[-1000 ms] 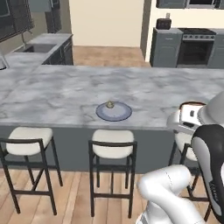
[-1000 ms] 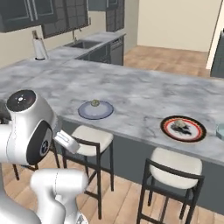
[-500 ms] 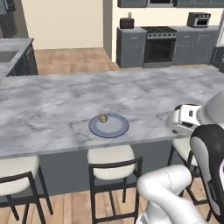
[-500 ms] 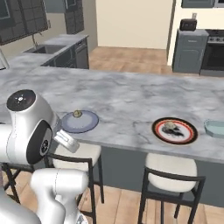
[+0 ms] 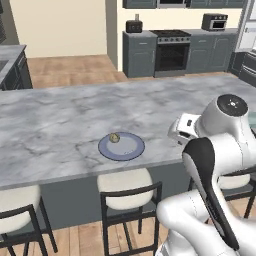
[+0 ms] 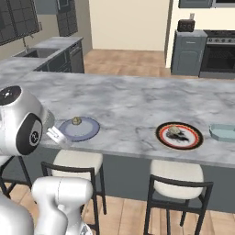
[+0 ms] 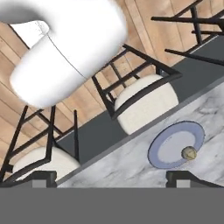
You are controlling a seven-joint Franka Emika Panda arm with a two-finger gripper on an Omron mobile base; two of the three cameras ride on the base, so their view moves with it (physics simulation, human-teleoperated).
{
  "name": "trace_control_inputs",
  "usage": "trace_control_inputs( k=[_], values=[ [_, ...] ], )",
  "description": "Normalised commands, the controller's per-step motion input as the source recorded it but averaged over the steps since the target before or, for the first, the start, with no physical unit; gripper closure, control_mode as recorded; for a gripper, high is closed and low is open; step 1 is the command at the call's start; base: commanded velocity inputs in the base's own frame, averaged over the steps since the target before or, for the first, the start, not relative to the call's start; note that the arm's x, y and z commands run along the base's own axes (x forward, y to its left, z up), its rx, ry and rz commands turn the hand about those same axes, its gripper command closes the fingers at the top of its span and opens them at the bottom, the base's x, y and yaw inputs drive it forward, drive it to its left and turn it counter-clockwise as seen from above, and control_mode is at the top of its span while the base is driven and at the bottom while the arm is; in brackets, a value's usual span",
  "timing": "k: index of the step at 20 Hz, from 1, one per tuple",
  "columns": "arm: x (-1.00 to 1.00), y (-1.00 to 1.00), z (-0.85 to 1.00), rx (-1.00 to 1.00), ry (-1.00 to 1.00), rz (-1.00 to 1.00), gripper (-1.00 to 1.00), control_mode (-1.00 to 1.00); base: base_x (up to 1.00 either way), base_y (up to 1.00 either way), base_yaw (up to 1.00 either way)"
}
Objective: Place two dumplings into each of the tupperware containers and then place the containers in the fridge.
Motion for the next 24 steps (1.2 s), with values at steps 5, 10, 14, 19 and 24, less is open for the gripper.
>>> trace_control_inputs(
  k=[5, 10, 14, 19, 24],
  values=[
    [1.0, 0.17, -0.08, -0.02, 0.17, 0.18, -1.0, -1.0, 0.0, 0.0, 0.0],
    [0.9, 0.21, -0.34, 0.0, 0.02, 0.17, -1.0, -1.0, 0.0, 0.0, 0.0],
    [0.72, 0.64, -0.35, 0.0, 0.0, 0.0, -1.0, -1.0, 0.0, 0.0, 0.0],
    [0.77, 0.6, -0.55, 0.0, 0.07, 0.0, -1.0, -1.0, 0.0, 0.0, 0.0],
    [0.94, 0.3, -0.45, 0.01, 0.05, 0.0, -1.0, -1.0, 0.0, 0.0, 0.0]
  ],
)
